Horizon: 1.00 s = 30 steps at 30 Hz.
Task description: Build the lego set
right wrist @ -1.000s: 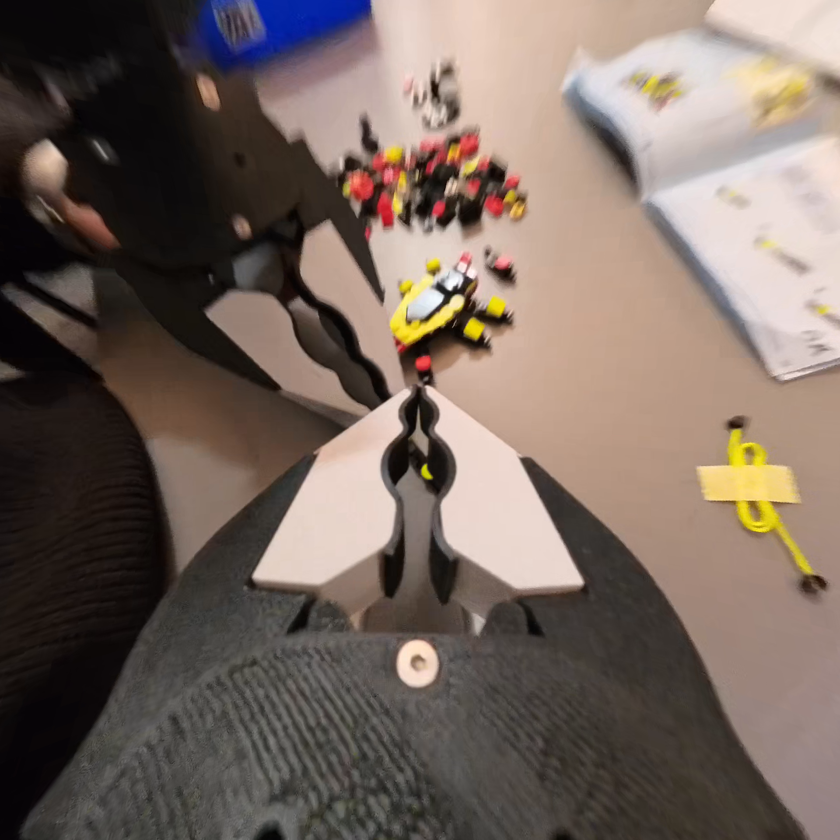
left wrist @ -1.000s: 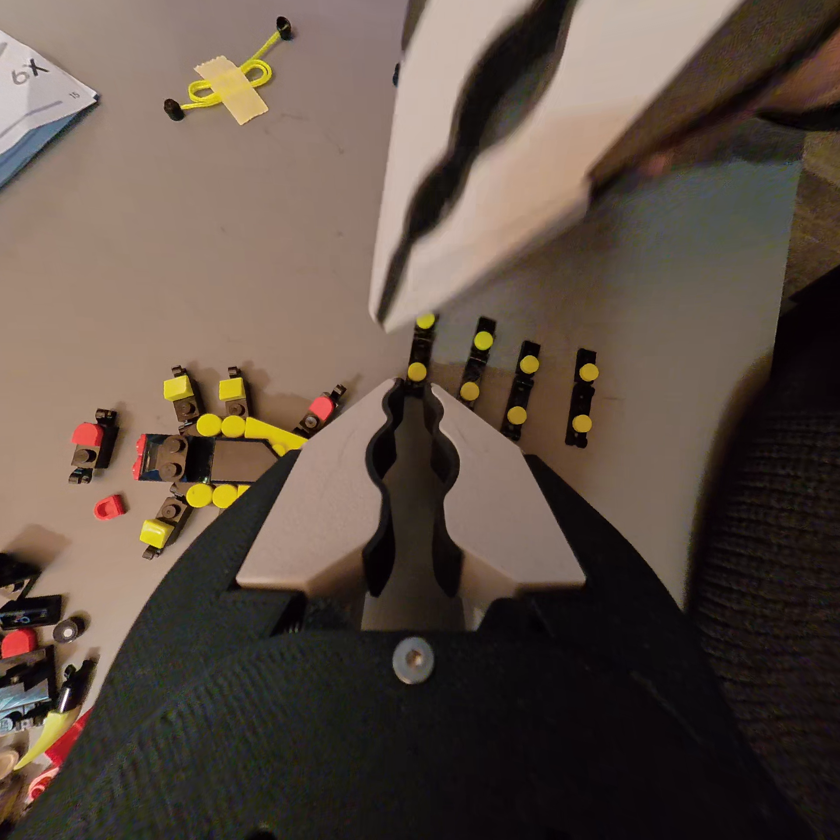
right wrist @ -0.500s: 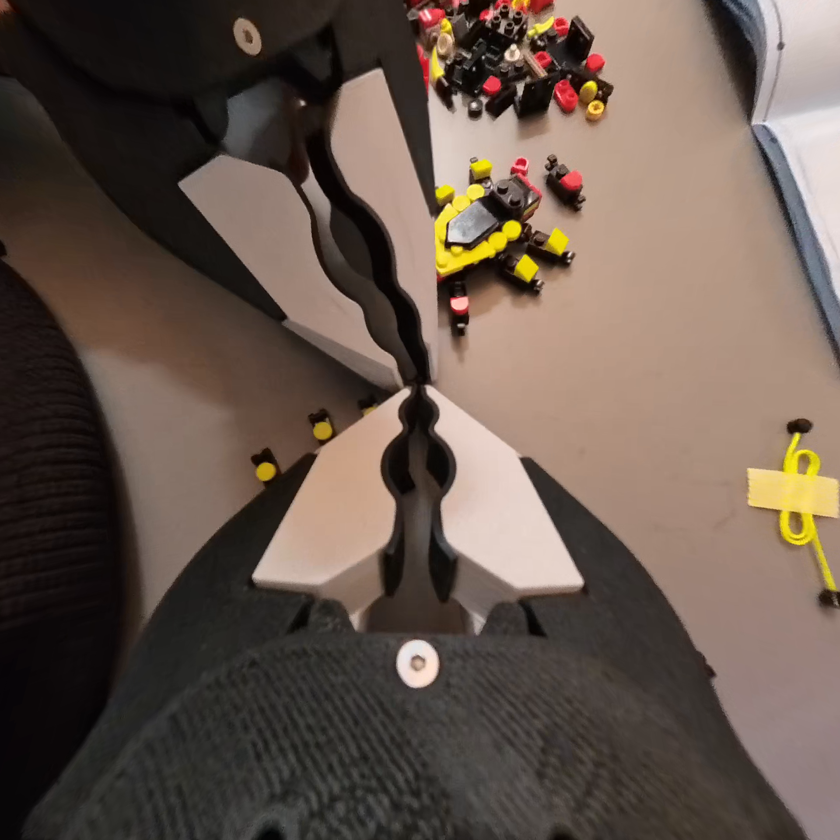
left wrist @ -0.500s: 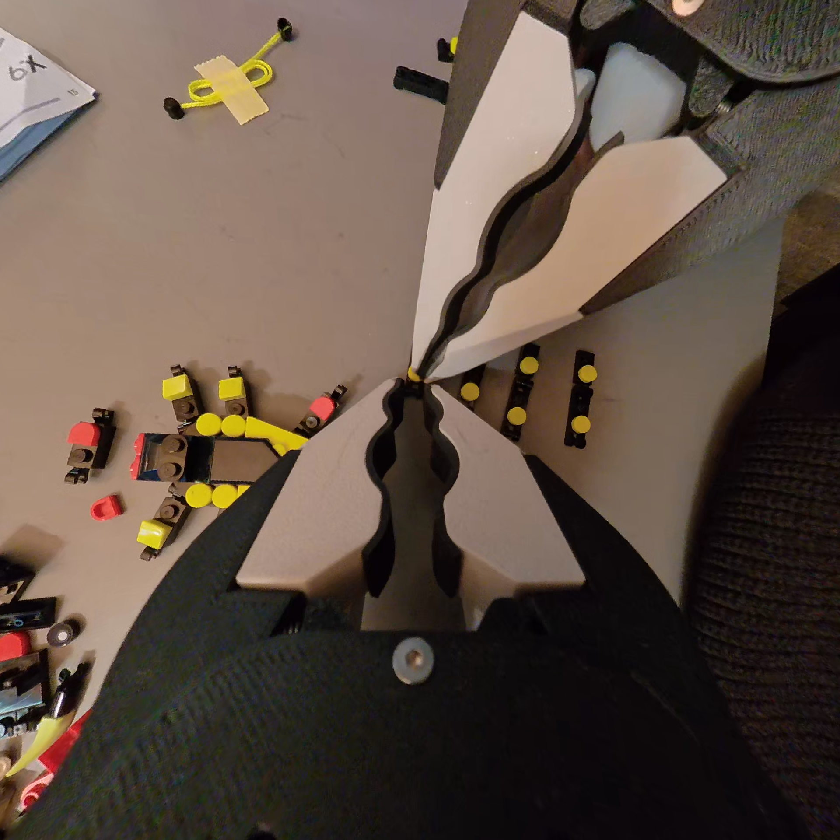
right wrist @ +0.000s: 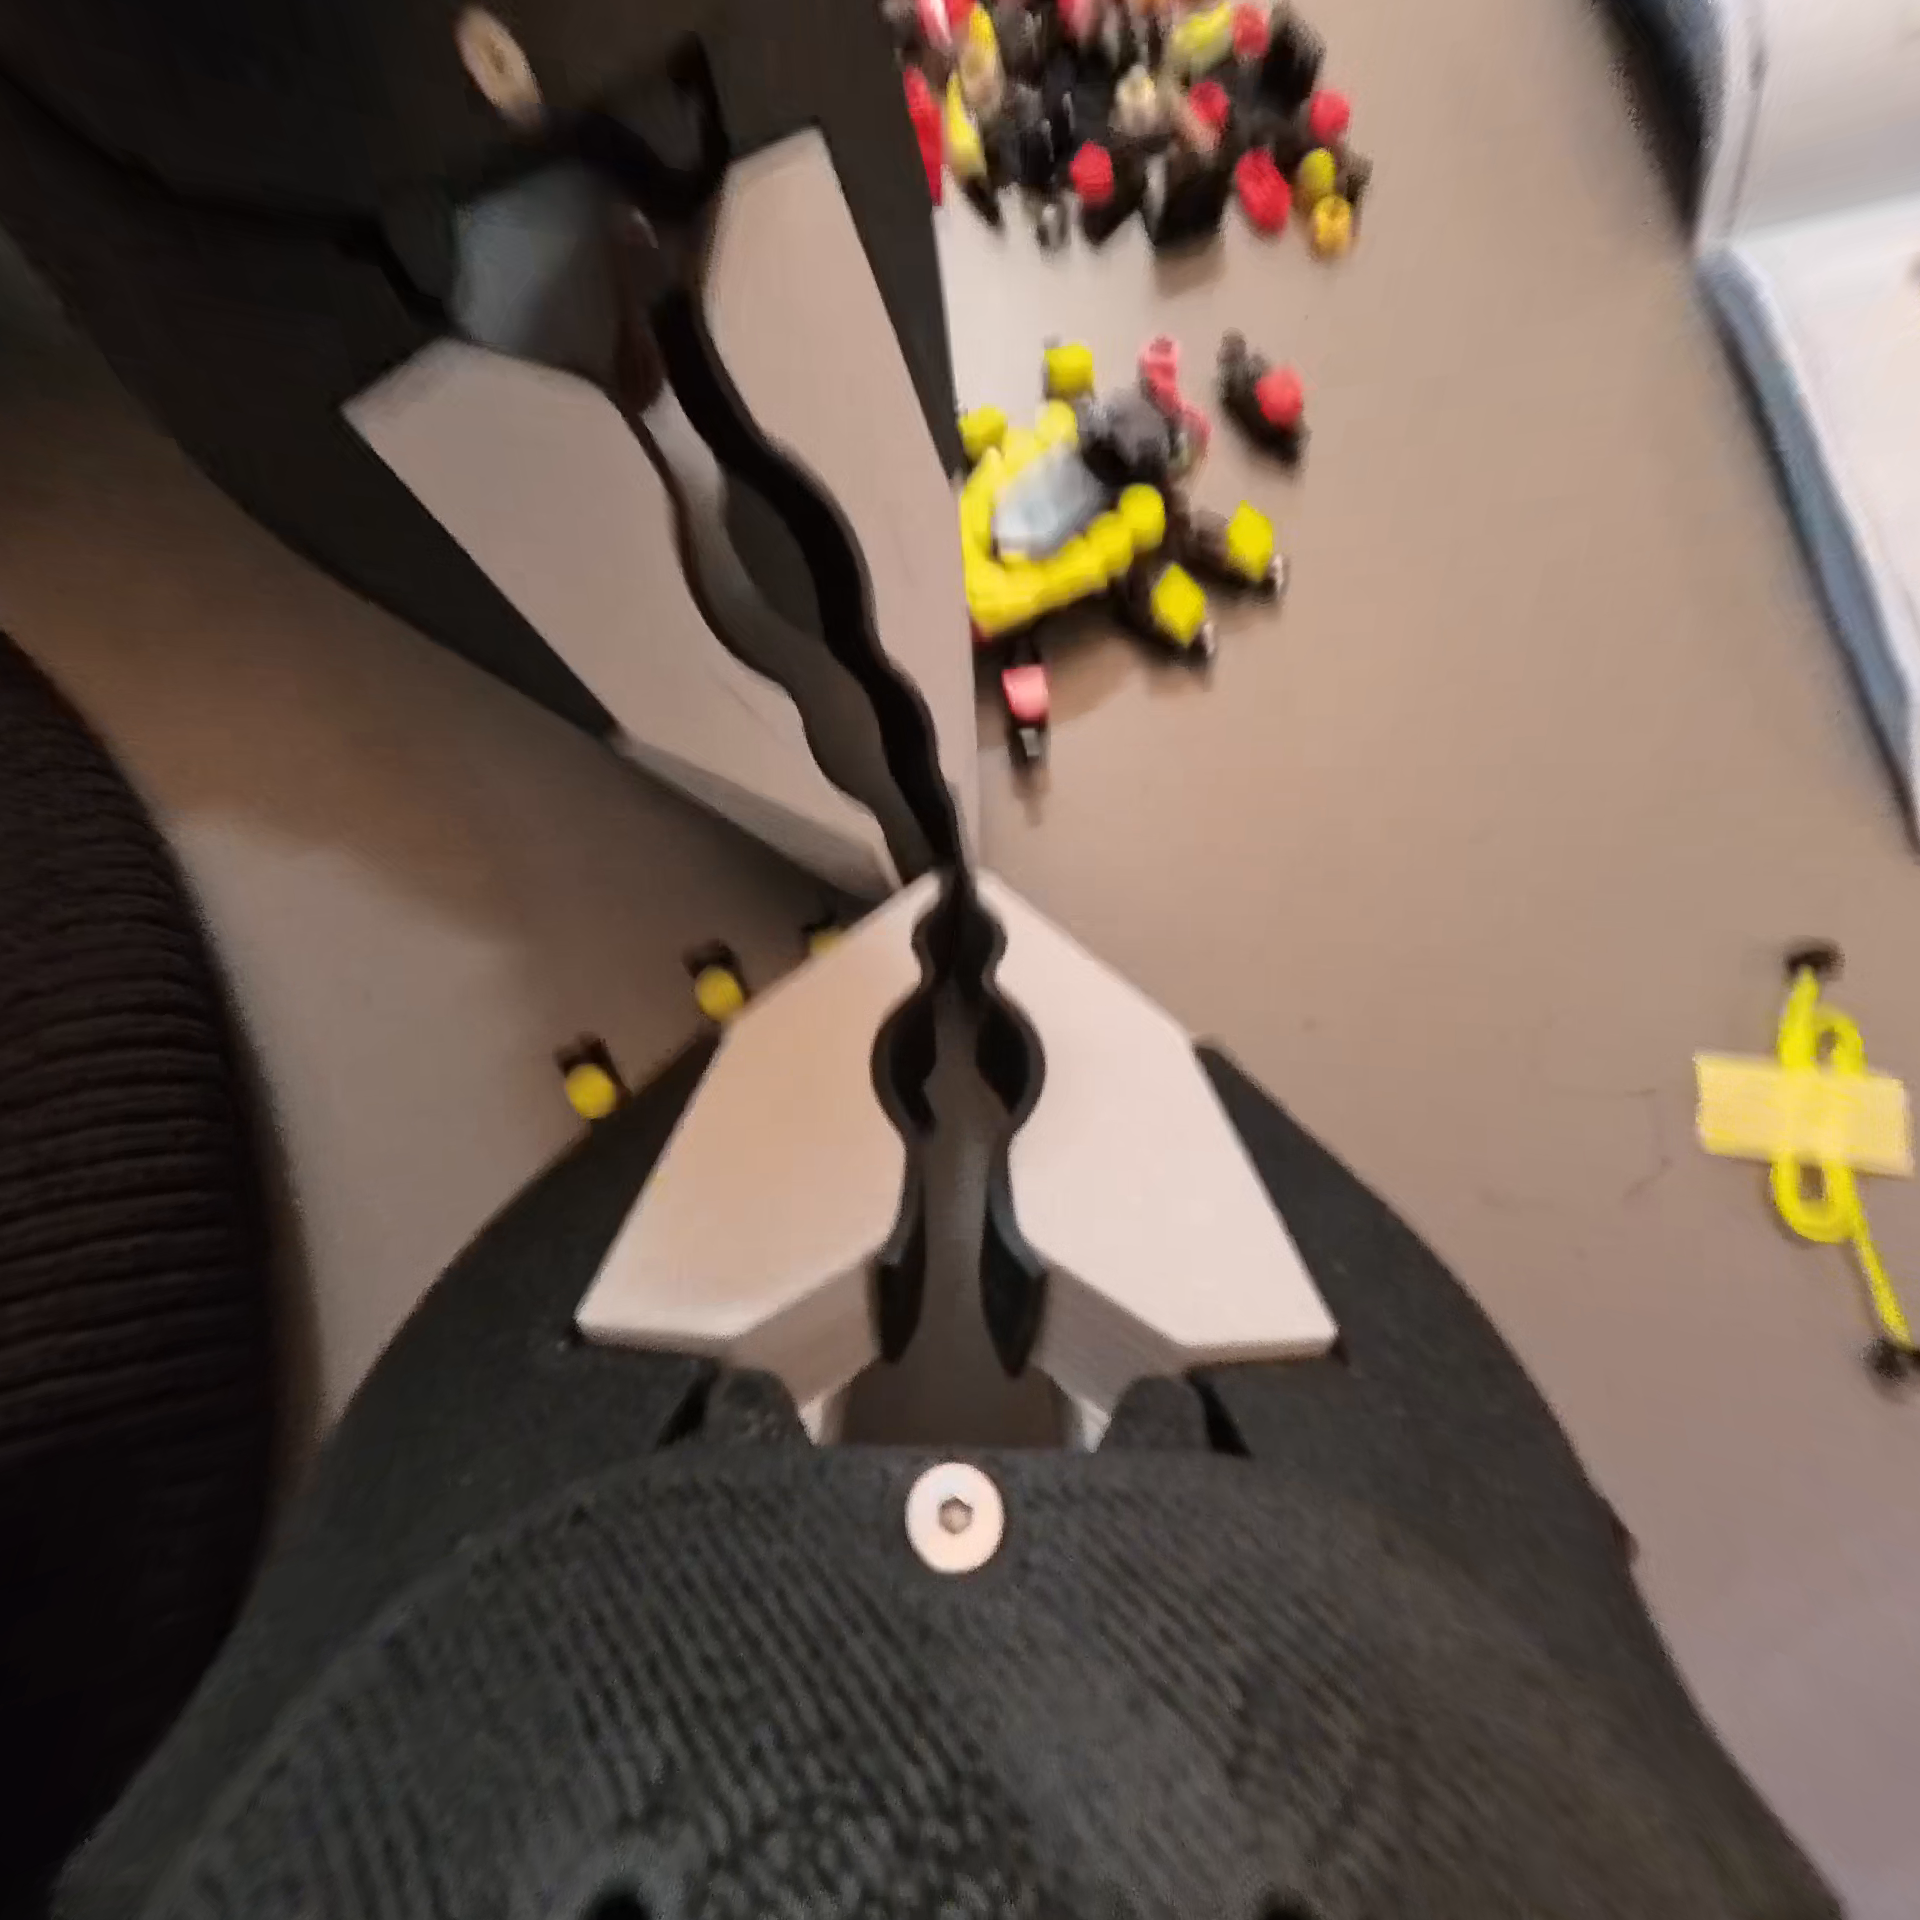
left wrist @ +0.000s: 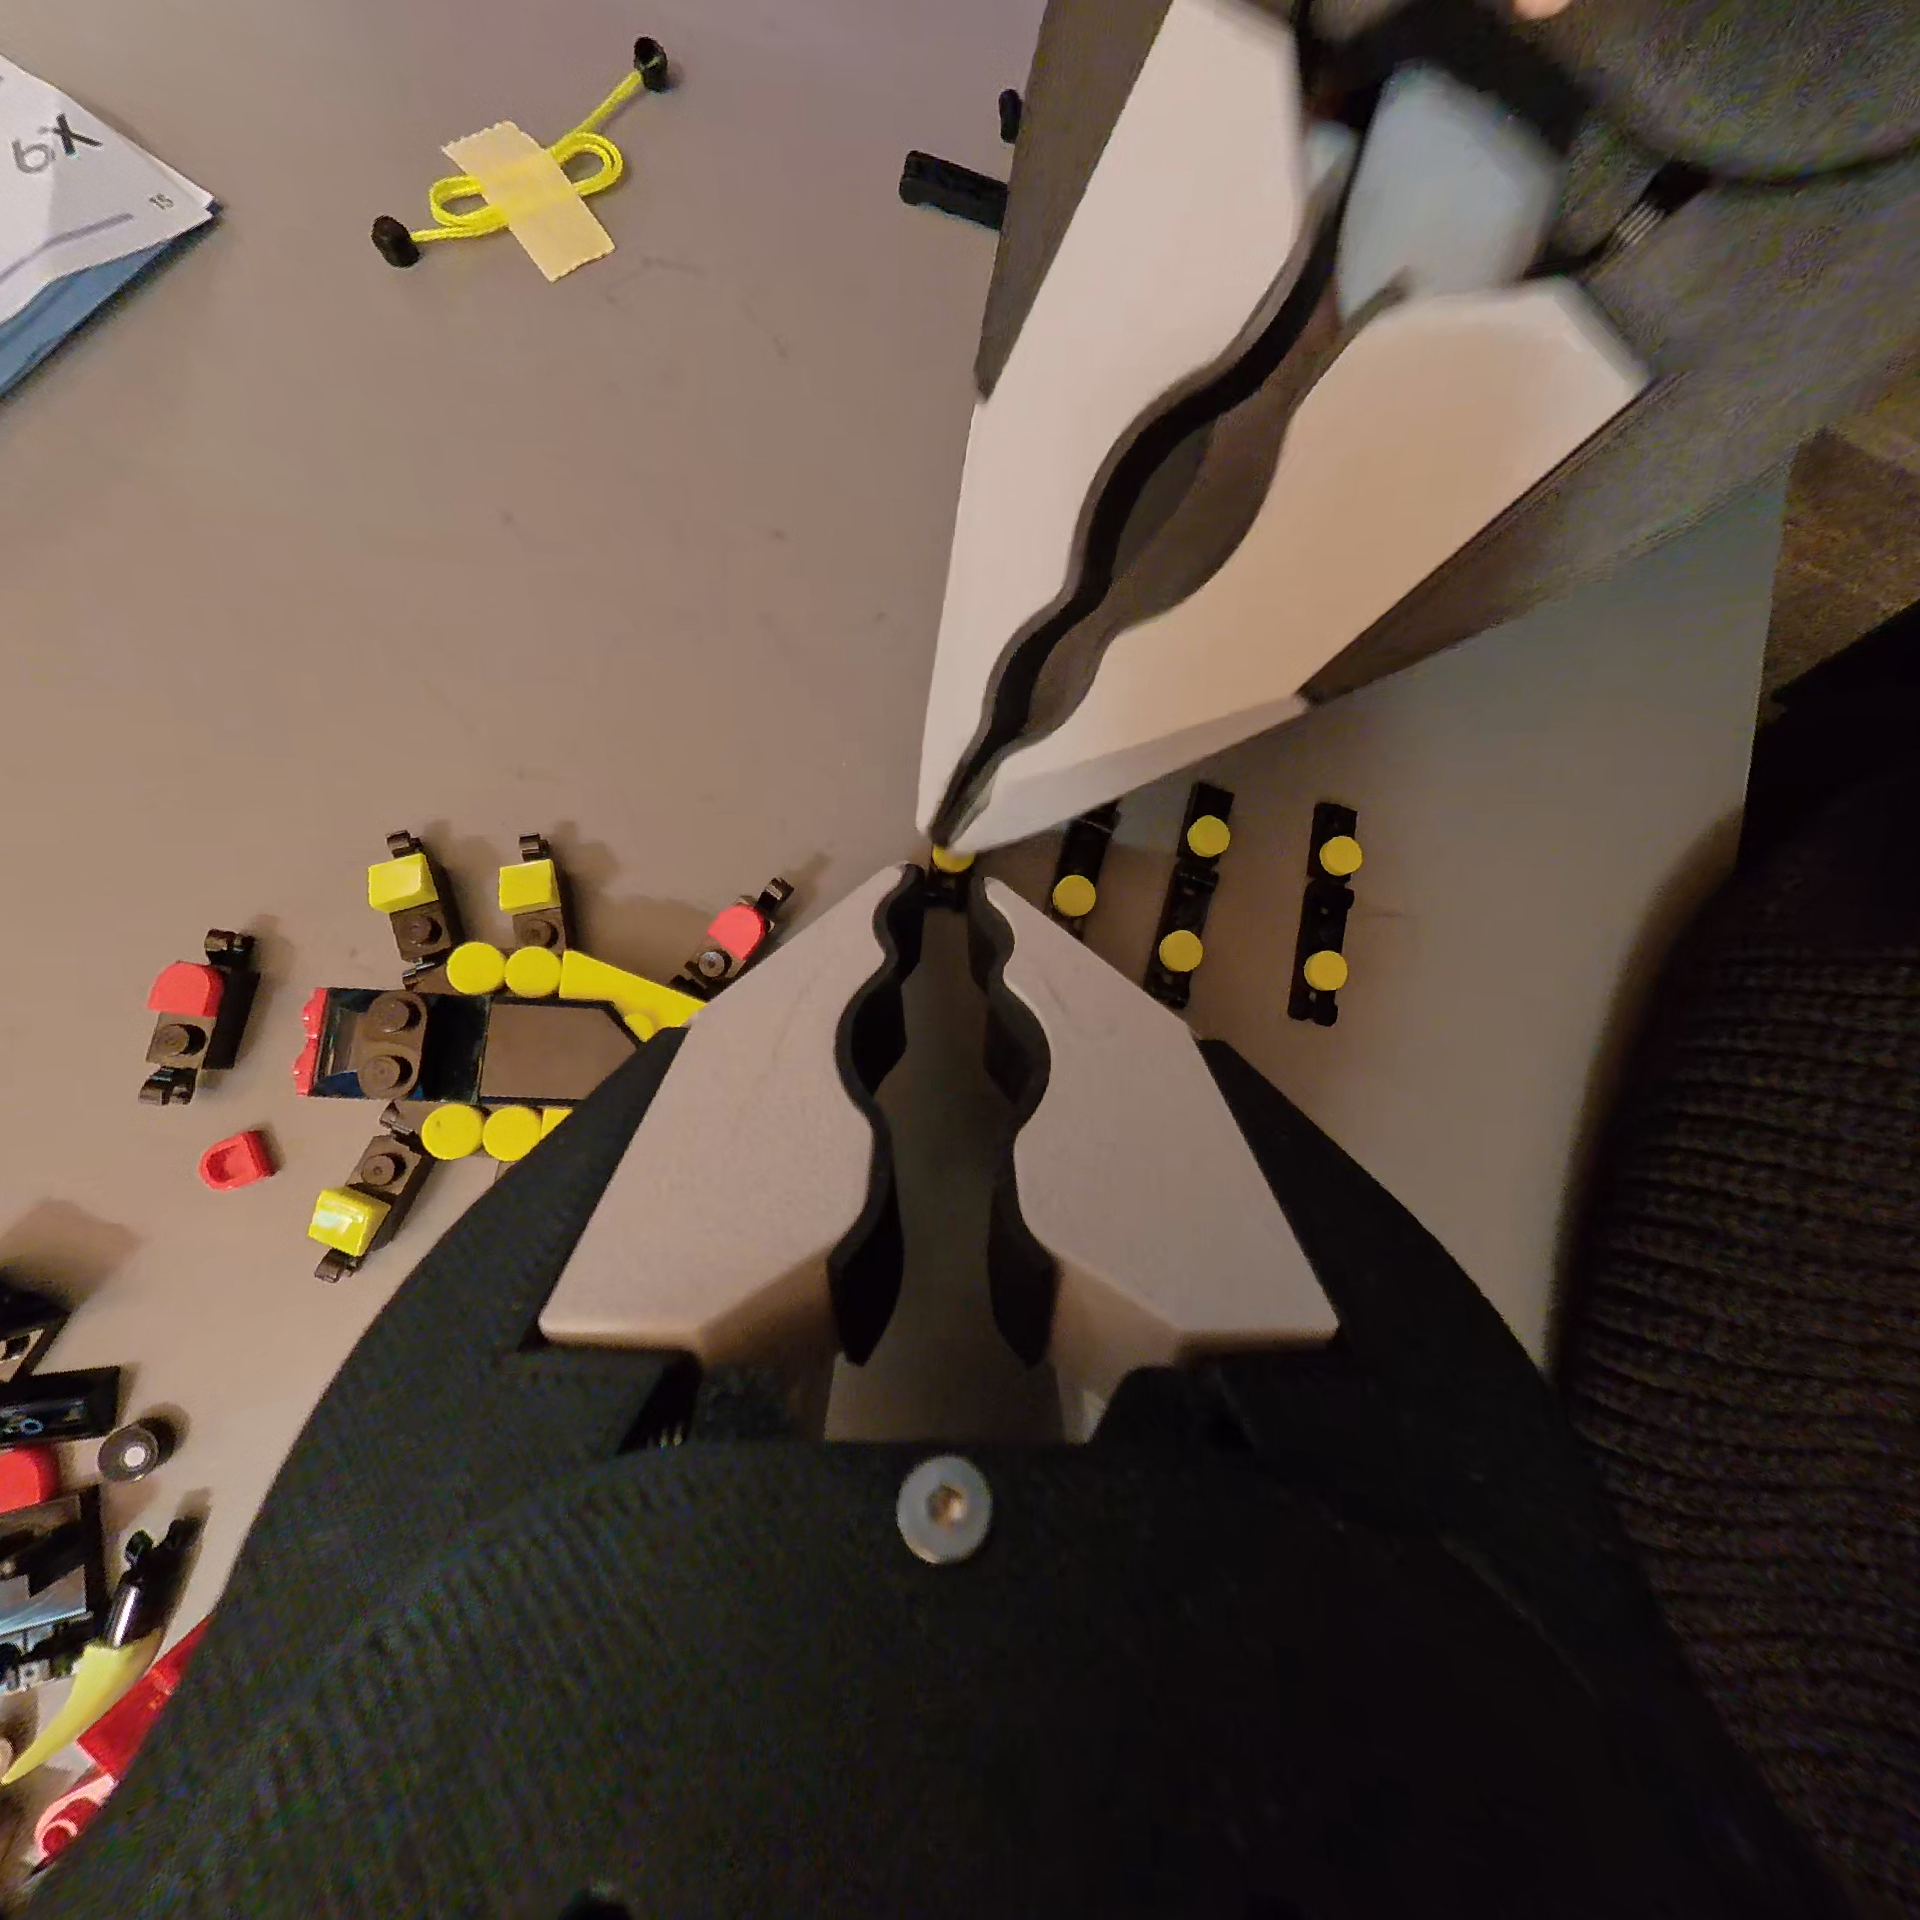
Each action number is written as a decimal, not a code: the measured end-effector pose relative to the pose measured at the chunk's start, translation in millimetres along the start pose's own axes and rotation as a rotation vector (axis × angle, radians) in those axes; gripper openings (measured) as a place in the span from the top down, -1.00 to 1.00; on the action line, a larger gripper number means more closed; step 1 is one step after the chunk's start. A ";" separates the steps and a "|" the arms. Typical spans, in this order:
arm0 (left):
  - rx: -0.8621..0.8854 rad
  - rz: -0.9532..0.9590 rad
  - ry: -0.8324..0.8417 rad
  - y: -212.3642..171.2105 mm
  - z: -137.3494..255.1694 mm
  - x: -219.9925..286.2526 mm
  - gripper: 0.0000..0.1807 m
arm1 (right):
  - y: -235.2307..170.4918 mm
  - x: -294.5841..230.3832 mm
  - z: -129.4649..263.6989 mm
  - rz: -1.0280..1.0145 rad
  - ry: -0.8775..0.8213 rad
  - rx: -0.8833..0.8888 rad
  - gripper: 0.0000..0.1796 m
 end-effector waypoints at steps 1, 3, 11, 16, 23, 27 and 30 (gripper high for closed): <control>0.001 0.000 0.000 0.2 0.0 0.1 0.94 | -0.2 -0.8 -1.7 -0.022 0.024 0.008 1.00; -0.001 -0.002 0.002 0.0 0.0 0.2 0.94 | -1.2 0.8 -0.9 -0.039 0.041 -0.004 1.00; -0.003 -0.005 0.007 -0.3 -0.1 0.4 0.93 | -0.9 -0.2 -1.3 -0.039 0.037 0.004 1.00; 0.001 -0.005 0.005 -0.2 0.0 0.3 0.93 | -0.9 15.6 17.5 -0.051 -0.043 0.039 1.00; -0.012 -0.021 -0.011 -5.1 2.8 0.0 0.93 | -23.9 21.7 21.1 -0.012 -0.001 0.043 1.00; -0.015 -0.036 -0.019 -8.0 4.6 -1.0 0.93 | -20.0 11.8 16.9 0.016 0.060 0.054 0.83; -0.009 -0.040 -0.025 -7.5 4.6 -1.4 0.93 | -23.1 7.6 9.0 0.040 0.065 0.014 0.80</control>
Point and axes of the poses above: each gripper's, where its closed fingertips meet, z back along the fingers, y out of its top, x = y × z across the jaws, the point moved 1 cm from there along z, back along the fingers, and after that the axes turned 14 degrees about -x, right-handed, at the moved point
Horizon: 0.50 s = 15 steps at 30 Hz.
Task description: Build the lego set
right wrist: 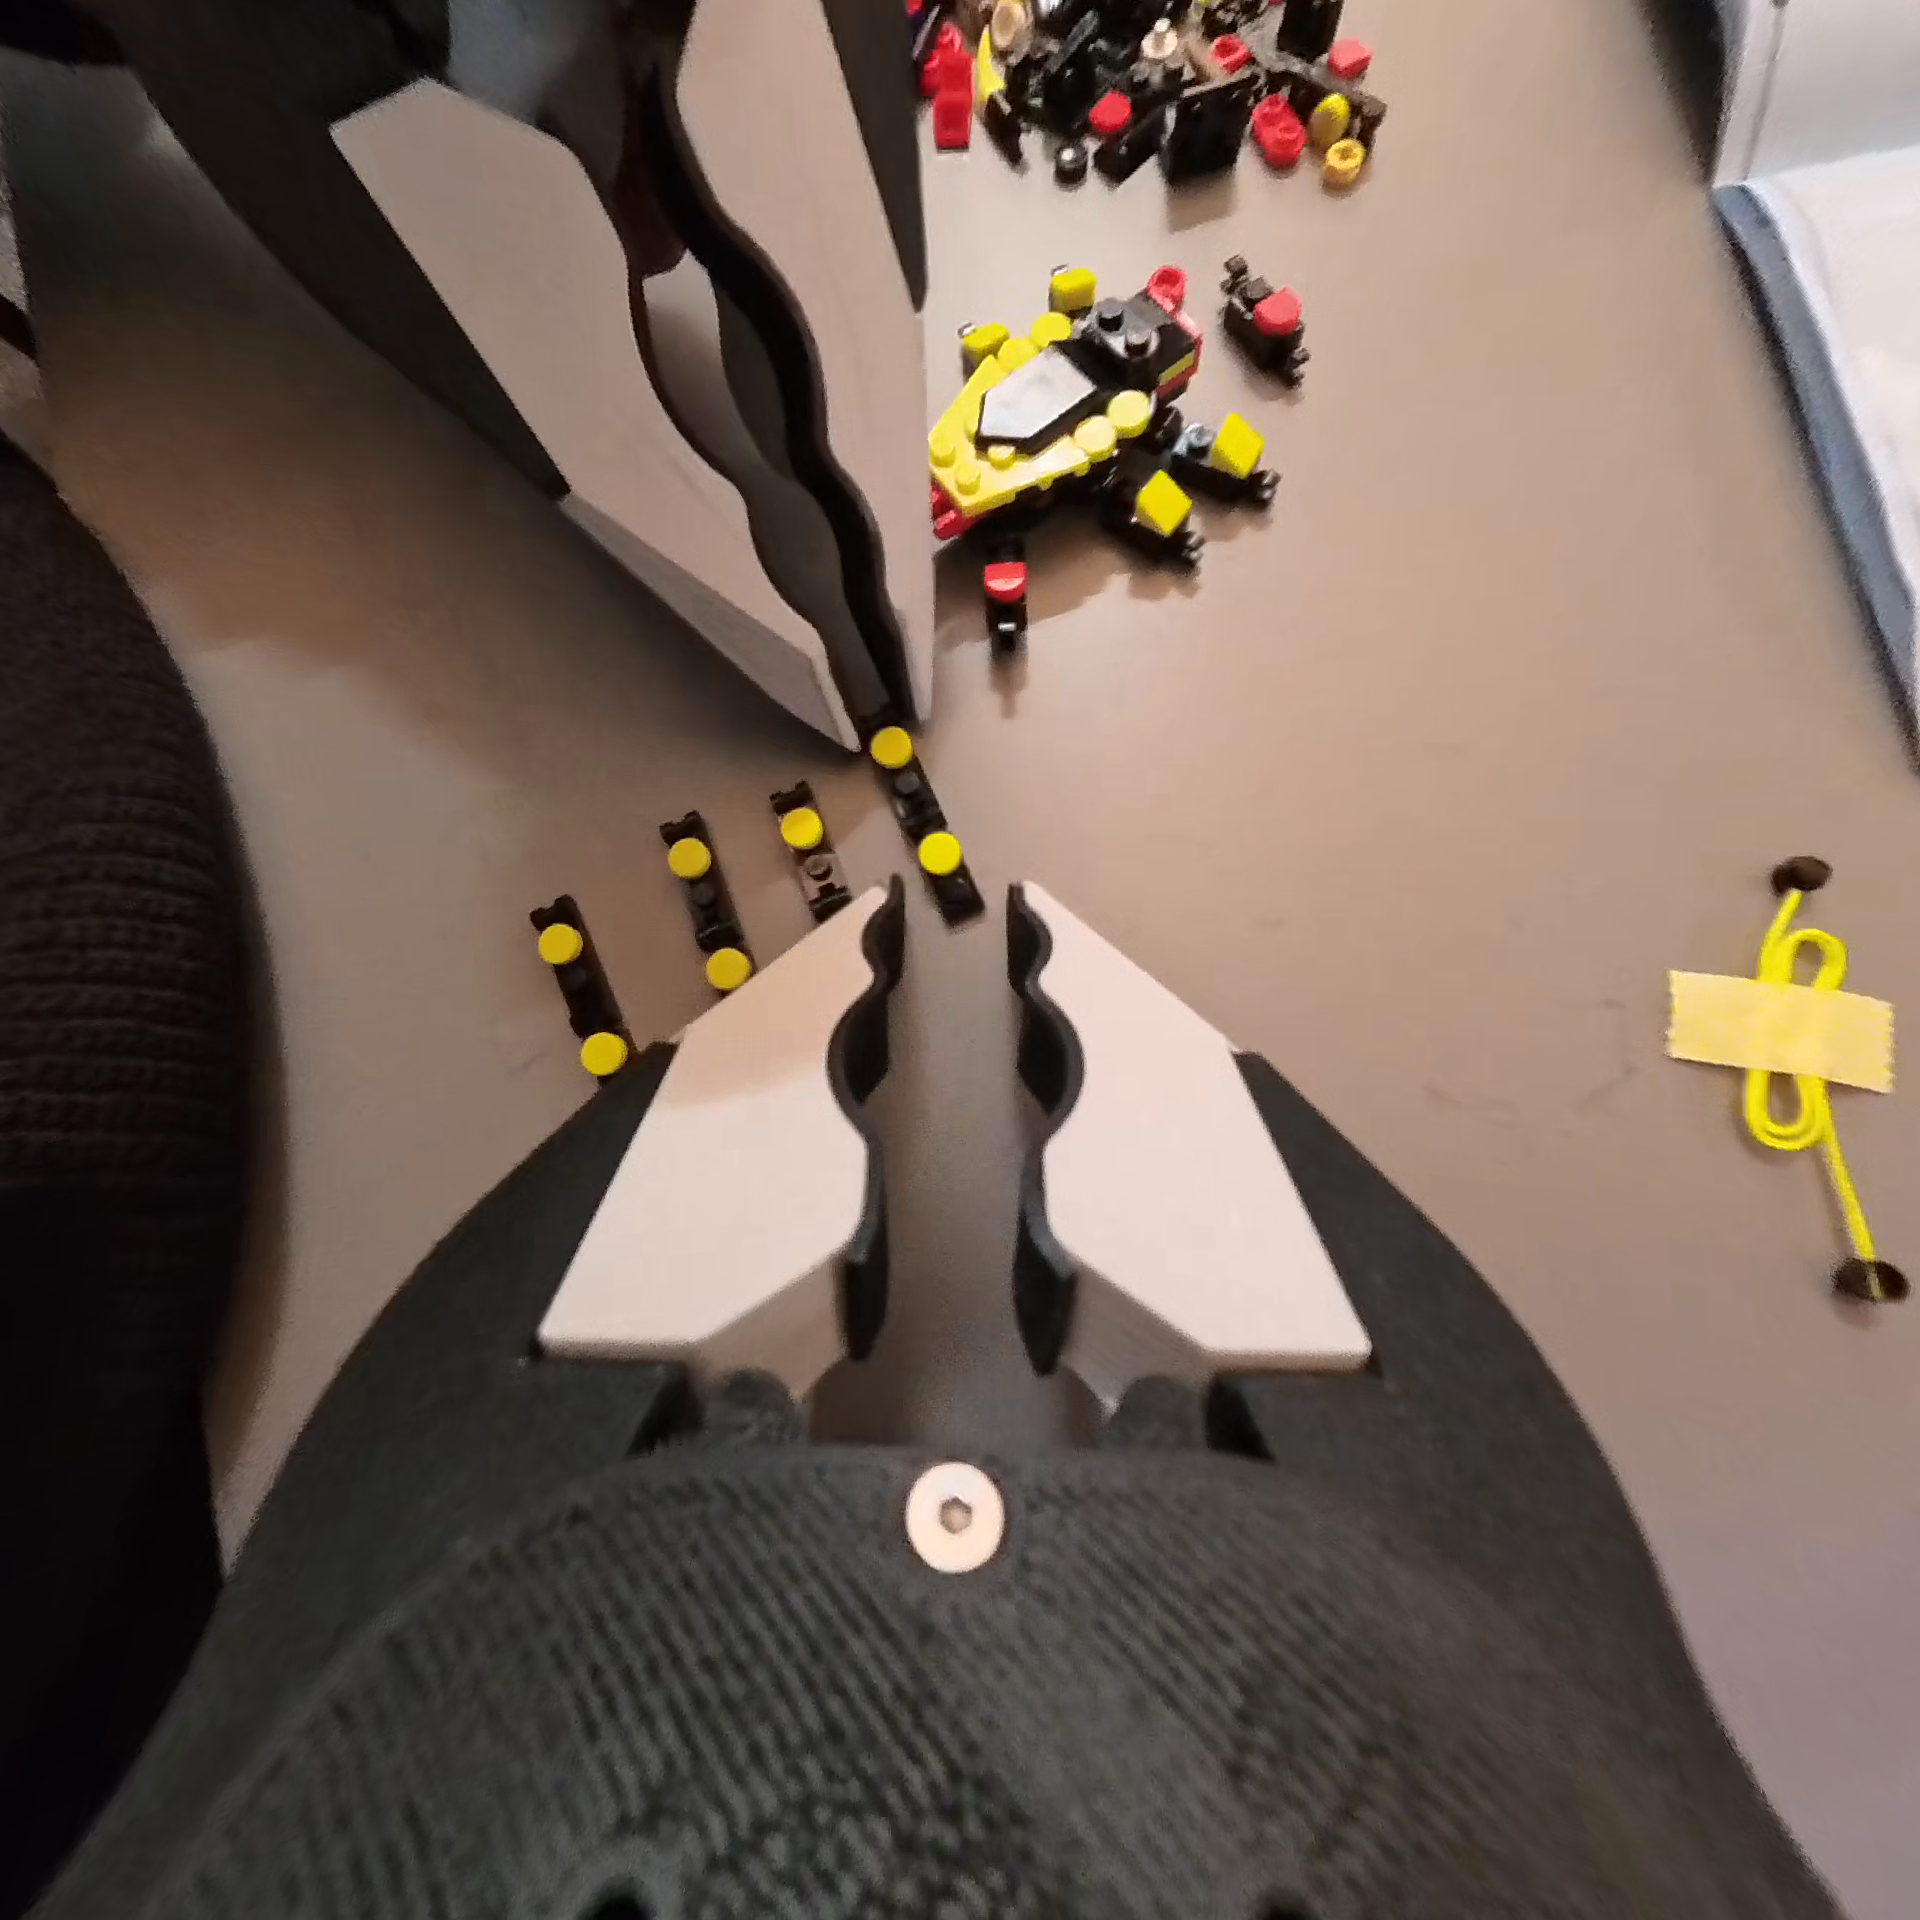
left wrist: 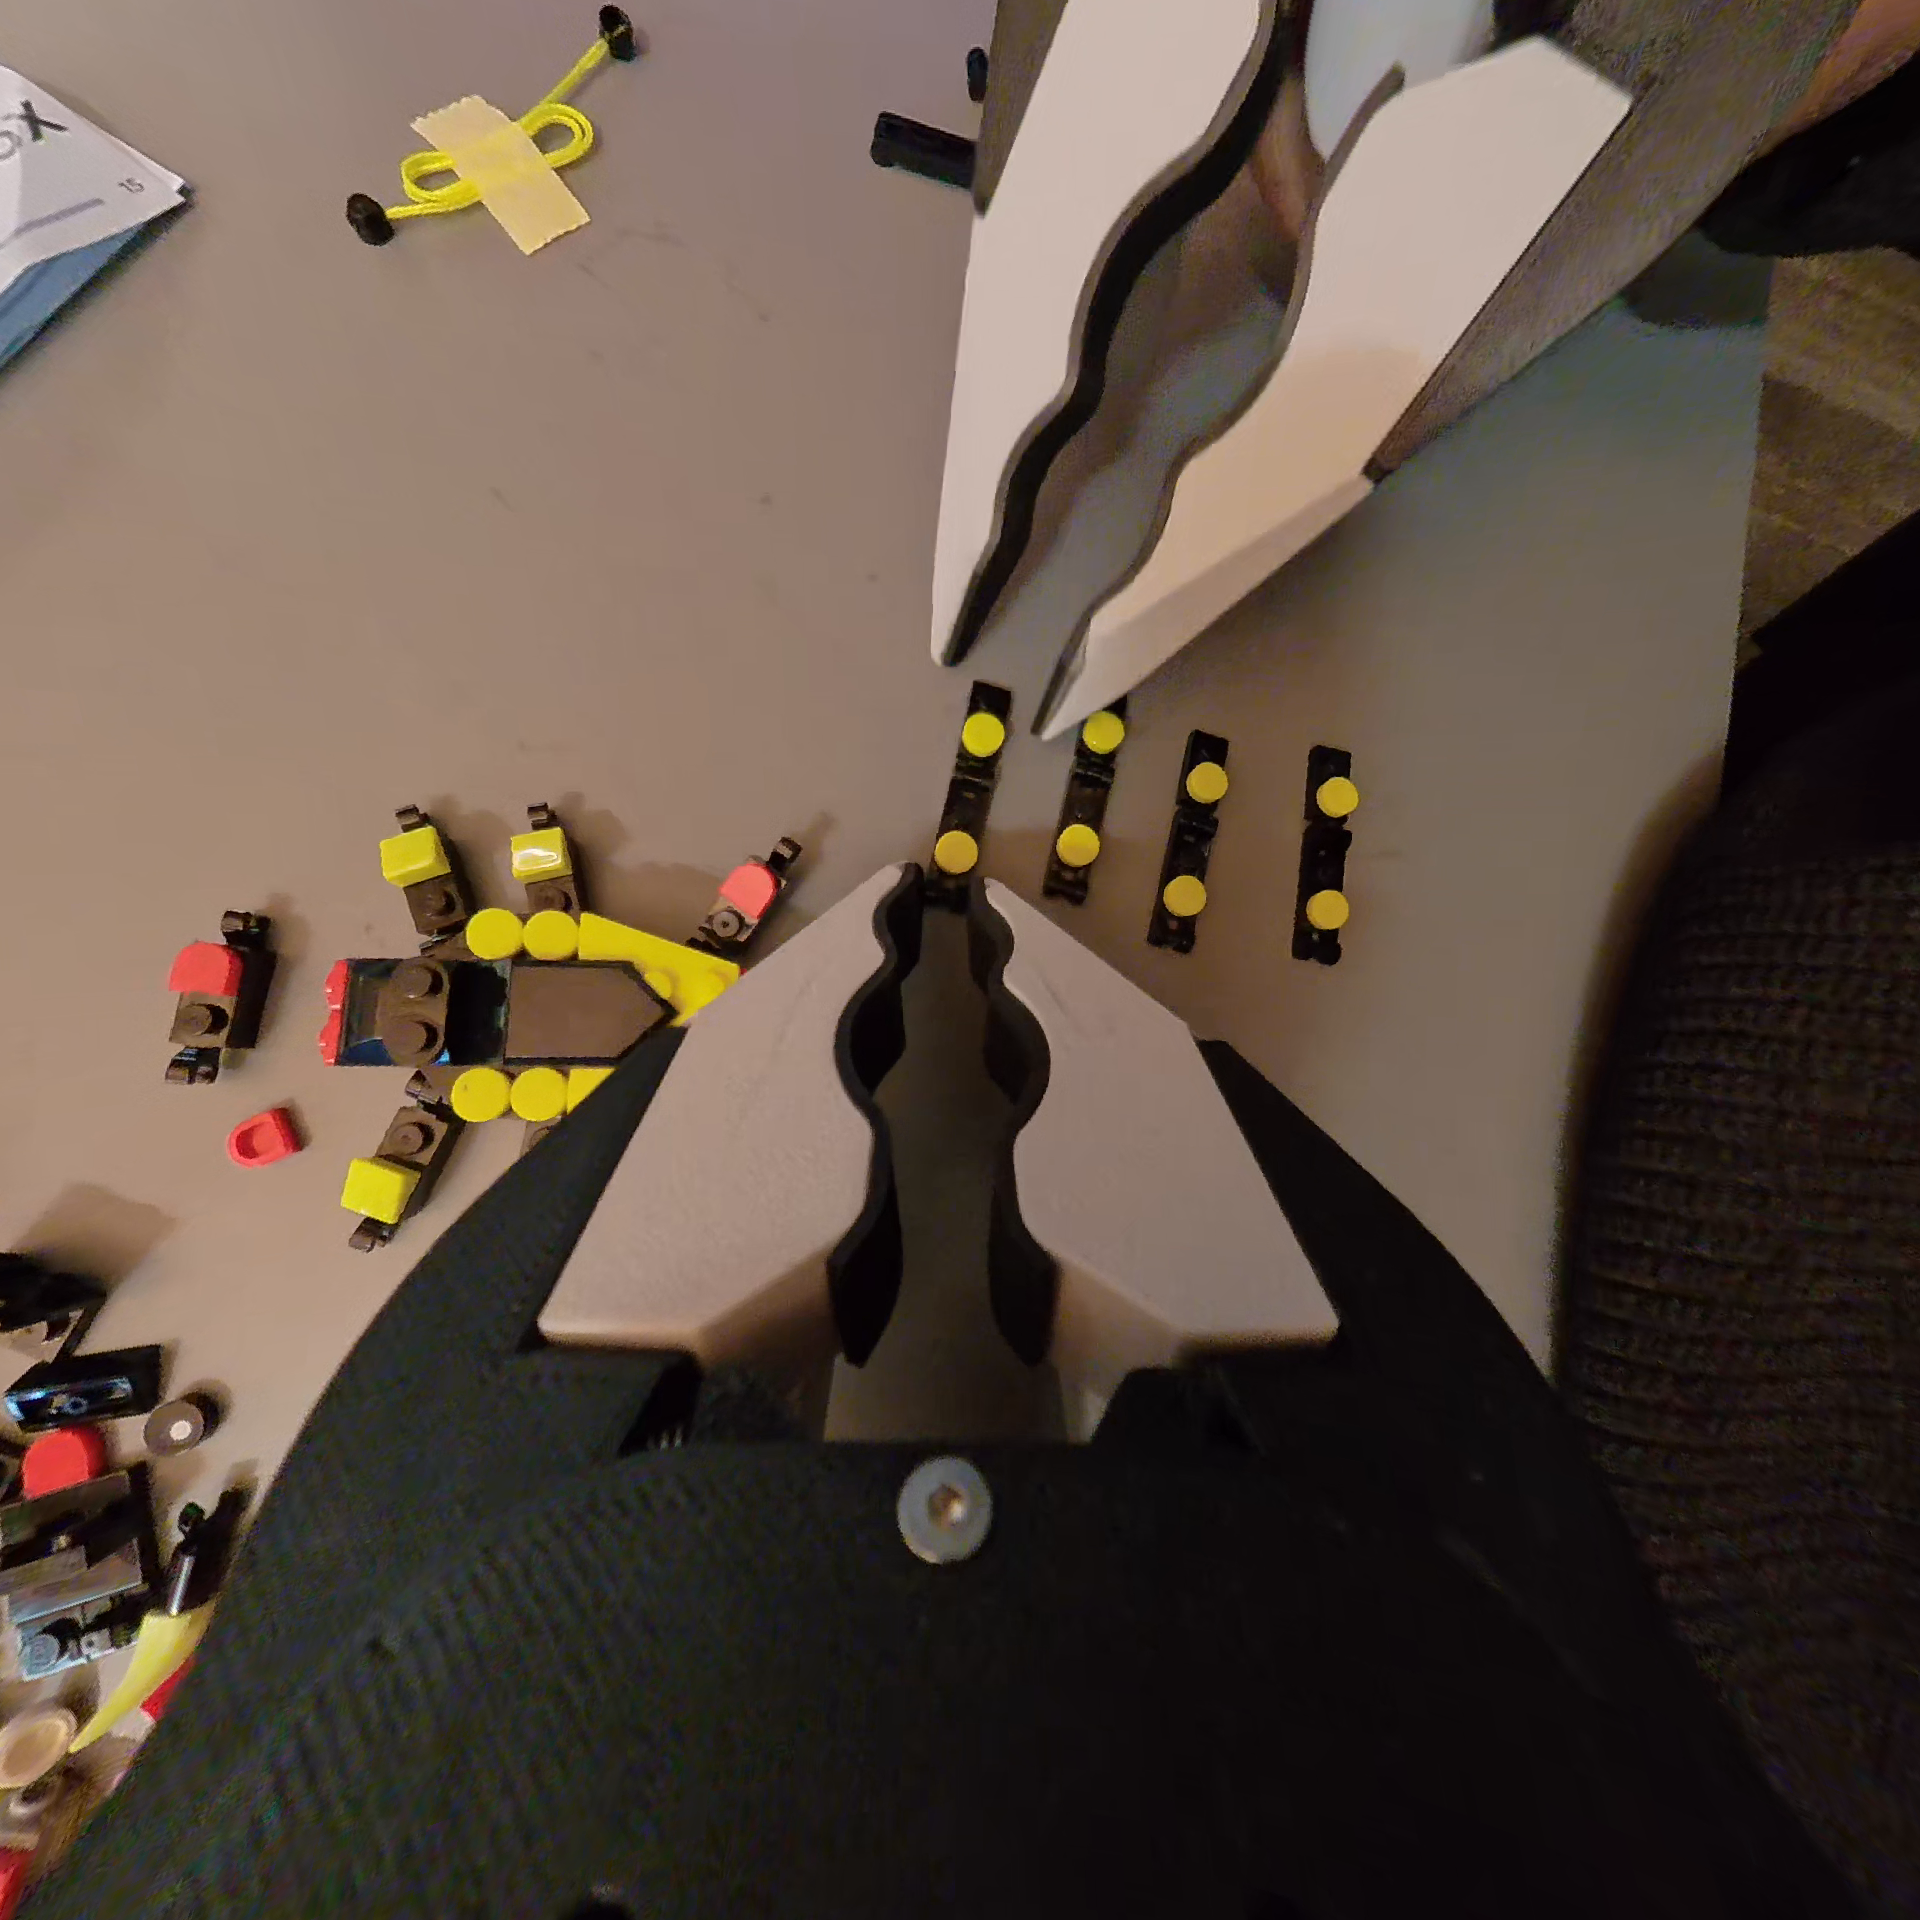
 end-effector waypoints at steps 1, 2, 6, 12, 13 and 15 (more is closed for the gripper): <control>0.004 -0.002 0.000 0.4 -0.1 -0.1 0.94 | 0.1 -0.4 -1.4 0.004 -0.002 -0.005 0.81; 0.007 -0.005 0.003 0.7 -0.2 -0.3 0.94 | 0.8 -0.9 -2.1 0.007 -0.003 -0.004 0.83; 0.011 -0.002 -0.002 1.9 -1.0 -0.3 0.93 | 1.0 -1.2 -3.1 0.020 -0.007 -0.012 0.91; 0.014 0.003 0.001 2.7 -1.6 0.0 0.93 | 0.3 -1.5 -2.6 0.017 -0.001 -0.011 0.91; 0.014 0.002 0.002 2.6 -1.5 -0.1 0.92 | 0.4 -1.4 -2.7 0.015 0.001 -0.012 0.91; 0.013 0.005 0.002 2.6 -1.3 -0.2 0.90 | -0.2 -0.2 -1.1 0.015 -0.006 -0.018 0.85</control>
Point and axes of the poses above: each gripper's, where its closed fingertips meet, z back along the fingers, y out of its top, x = y × z across the jaws, the point moved 1 cm from there along z, back along the fingers, and after that the axes turned 14 degrees about -x, right-handed, at the moved point
